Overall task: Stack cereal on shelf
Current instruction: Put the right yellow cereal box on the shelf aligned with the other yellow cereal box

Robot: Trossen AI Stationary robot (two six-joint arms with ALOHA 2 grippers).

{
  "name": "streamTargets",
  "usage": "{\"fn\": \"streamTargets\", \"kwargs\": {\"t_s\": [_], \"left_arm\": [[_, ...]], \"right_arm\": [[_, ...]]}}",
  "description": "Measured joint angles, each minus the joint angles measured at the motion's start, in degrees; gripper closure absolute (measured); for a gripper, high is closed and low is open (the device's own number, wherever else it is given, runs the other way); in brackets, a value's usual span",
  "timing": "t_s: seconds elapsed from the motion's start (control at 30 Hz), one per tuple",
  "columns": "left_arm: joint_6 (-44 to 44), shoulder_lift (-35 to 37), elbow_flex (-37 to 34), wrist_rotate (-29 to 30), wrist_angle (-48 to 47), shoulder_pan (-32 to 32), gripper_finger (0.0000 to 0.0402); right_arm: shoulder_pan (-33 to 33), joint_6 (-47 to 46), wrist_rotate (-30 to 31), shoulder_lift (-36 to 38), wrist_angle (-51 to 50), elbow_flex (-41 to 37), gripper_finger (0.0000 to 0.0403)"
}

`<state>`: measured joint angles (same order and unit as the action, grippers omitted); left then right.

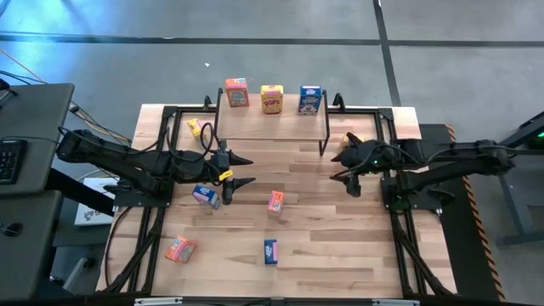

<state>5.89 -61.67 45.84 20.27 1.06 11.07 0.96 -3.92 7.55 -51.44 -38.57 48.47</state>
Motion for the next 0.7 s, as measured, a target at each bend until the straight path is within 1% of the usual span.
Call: {"fn": "streamTargets", "kwargs": {"t_s": [0.13, 0.43, 0.53, 0.7], "left_arm": [[-0.02, 0.0, 0.0, 0.01, 0.01, 0.01, 0.0163], [-0.02, 0.0, 0.0, 0.02, 0.02, 0.0, 0.0163], [-0.04, 0.0, 0.0, 0.02, 0.02, 0.0, 0.0163], [-0.04, 0.0, 0.0, 0.02, 0.02, 0.01, 0.0163]], "right_arm": [[-1.58, -1.05, 4.16, 0.04, -5.59, 0.0, 0.0132], [-9.06, 1.52, 4.43, 0.07, -11.52, 0.0, 0.0132], [-12.01, 2.96, 5.87, 0.07, -13.48, 0.0, 0.0132], [-17.69, 6.1, 5.92, 0.07, -13.63, 0.0, 0.0132]]}}
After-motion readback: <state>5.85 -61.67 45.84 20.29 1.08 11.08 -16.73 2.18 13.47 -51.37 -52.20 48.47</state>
